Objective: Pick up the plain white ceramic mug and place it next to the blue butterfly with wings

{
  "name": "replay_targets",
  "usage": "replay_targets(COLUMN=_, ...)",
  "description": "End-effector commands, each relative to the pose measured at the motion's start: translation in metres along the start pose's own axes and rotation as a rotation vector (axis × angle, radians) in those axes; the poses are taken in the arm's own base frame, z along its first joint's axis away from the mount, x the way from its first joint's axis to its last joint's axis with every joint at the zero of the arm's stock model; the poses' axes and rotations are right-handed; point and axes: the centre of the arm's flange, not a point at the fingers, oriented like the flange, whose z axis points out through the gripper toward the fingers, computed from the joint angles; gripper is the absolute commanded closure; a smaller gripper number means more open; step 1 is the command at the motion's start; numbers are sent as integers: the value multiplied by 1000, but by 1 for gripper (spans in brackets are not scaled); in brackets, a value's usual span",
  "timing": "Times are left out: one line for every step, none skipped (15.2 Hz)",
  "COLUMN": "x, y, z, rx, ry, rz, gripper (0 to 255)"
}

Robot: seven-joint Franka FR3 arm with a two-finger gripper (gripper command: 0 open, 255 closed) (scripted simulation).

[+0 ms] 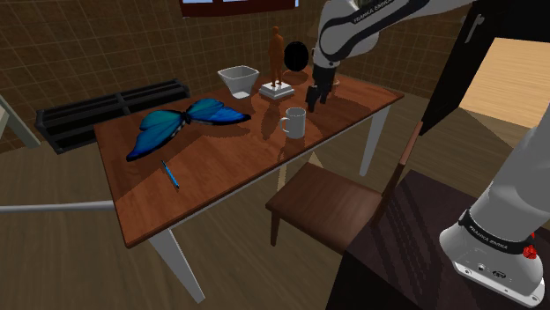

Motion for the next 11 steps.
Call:
replay_targets(x=22, y=2, z=10, rx=8, ry=22, rz=-9, gripper=0)
replay_targets(x=33, y=3, z=15, rx=13, ry=33, rz=-13, gripper=0)
replay_targets(x=44, y=5, z=19, rx=17, ry=44, rz=-18, gripper=0)
replay_targets(x=54, y=6, z=23, rx=21, ry=55, rz=-22, gripper=0)
replay_targets(x=58, y=7, z=25, rx=22, ry=58, rz=-23, gripper=0)
replay_targets(x=59, y=7, z=30, rx=22, ry=58, rz=-23, gripper=0)
replay_targets(x=59, y=6, z=36, rx=22, ry=58, rz=-23, gripper=0)
replay_targets(x=59, y=6, z=41, rx=22, ry=58, rz=-23, gripper=0)
replay_targets(x=60, y=6, z=46, rx=22, ry=58, rz=-23, gripper=0)
replay_targets(x=60, y=6, z=51, rx=22, ry=58, rz=-23, gripper=0)
replay_targets(x=60, y=6, z=57, rx=22, ry=58, rz=-23, gripper=0)
